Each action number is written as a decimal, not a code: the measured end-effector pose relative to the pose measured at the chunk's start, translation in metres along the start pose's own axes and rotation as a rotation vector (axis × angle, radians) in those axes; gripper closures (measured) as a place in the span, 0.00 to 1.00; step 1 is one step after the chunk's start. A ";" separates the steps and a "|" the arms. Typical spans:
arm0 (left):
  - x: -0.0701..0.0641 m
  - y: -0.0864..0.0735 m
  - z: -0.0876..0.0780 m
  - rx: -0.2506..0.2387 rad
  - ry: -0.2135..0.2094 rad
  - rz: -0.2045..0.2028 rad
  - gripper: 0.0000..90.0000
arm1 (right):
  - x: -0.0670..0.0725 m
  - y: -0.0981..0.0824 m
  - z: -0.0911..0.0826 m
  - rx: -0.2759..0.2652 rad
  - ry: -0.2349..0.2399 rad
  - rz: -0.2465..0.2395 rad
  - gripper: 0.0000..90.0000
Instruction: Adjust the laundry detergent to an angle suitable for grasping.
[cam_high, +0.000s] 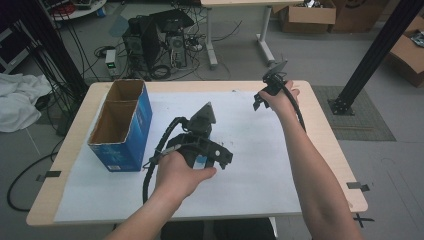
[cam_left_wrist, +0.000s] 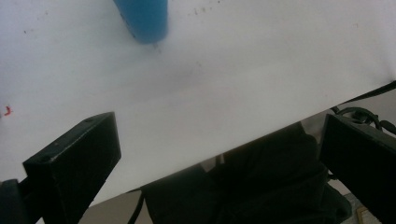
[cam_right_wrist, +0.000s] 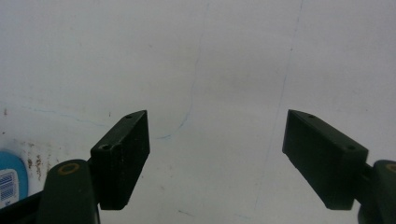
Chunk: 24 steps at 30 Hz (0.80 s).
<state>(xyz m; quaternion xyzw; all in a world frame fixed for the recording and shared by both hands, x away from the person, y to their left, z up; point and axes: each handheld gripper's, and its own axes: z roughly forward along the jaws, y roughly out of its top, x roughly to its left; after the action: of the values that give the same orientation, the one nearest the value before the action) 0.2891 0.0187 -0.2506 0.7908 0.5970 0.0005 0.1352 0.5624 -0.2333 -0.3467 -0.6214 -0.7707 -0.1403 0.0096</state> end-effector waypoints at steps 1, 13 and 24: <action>0.001 0.000 0.000 -0.004 -0.002 0.002 0.00 | 0.000 0.000 -0.001 -0.001 -0.001 0.000 0.26; -0.001 0.003 -0.004 -0.007 0.011 -0.004 0.00 | -0.001 -0.002 -0.002 0.000 0.003 -0.008 0.25; 0.000 0.005 -0.006 -0.002 0.029 -0.017 0.00 | -0.002 -0.001 -0.003 -0.007 0.013 -0.010 0.25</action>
<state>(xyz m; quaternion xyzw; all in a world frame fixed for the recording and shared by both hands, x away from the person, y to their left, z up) 0.2931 0.0188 -0.2435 0.7856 0.6054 0.0113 0.1275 0.5614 -0.2367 -0.3440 -0.6165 -0.7734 -0.1473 0.0118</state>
